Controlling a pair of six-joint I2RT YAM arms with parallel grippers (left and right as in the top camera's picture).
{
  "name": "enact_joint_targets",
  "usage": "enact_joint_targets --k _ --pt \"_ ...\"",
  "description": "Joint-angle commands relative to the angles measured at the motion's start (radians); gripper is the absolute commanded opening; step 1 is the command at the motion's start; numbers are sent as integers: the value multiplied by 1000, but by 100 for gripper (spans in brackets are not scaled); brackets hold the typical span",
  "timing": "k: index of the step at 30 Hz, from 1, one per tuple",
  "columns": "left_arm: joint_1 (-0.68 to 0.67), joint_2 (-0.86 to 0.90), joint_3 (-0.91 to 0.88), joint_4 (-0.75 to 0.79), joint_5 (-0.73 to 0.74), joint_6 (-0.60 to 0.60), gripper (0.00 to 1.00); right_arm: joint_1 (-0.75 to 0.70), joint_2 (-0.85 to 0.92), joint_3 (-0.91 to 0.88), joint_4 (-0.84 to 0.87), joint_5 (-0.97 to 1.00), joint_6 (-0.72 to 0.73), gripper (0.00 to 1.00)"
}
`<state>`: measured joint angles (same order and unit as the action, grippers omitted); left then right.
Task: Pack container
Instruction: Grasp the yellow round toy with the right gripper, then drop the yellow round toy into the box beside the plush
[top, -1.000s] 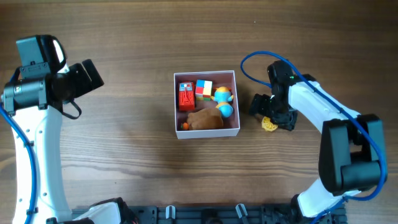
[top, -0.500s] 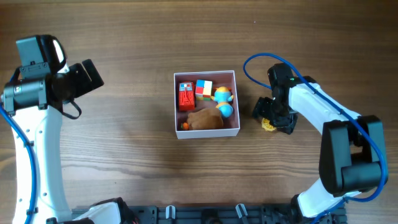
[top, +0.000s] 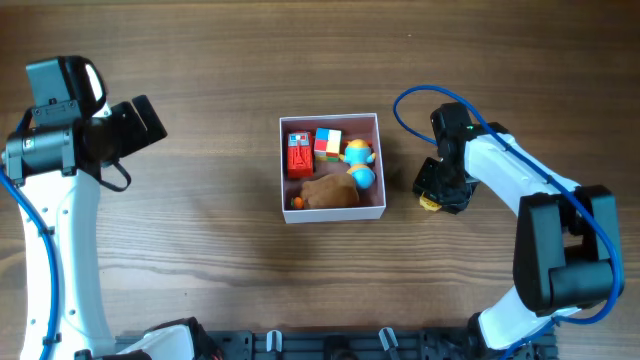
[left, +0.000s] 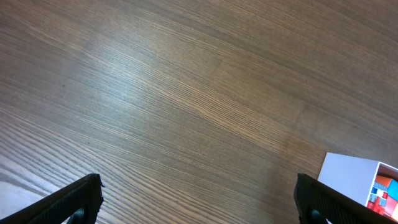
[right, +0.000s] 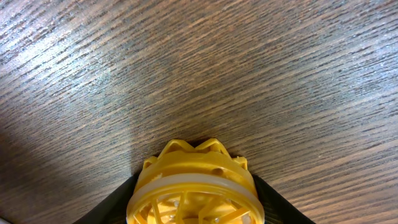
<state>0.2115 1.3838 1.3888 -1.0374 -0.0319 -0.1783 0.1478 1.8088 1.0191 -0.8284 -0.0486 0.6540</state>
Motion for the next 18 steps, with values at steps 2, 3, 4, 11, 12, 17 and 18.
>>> enact_joint_targets --k 2,3,4,11,12,17,18 --pt "5 7 3 0 -2 -10 100 2 54 -43 14 -20 3 41" --pt "5 7 3 0 -3 -10 100 2 54 -43 16 -20 1 41" --pt "5 7 3 0 -3 -10 100 2 54 -43 17 -20 0 38" --pt "5 7 3 0 -2 -10 100 2 44 2 23 -19 -82 4" --pt "5 7 3 0 -2 -10 100 3 19 50 -8 2 -119 4" --pt "5 7 3 0 -2 -10 100 72 -178 307 -116 60 -299 4" --pt "5 7 3 0 -2 -10 100 107 -218 342 -108 59 -348 4"
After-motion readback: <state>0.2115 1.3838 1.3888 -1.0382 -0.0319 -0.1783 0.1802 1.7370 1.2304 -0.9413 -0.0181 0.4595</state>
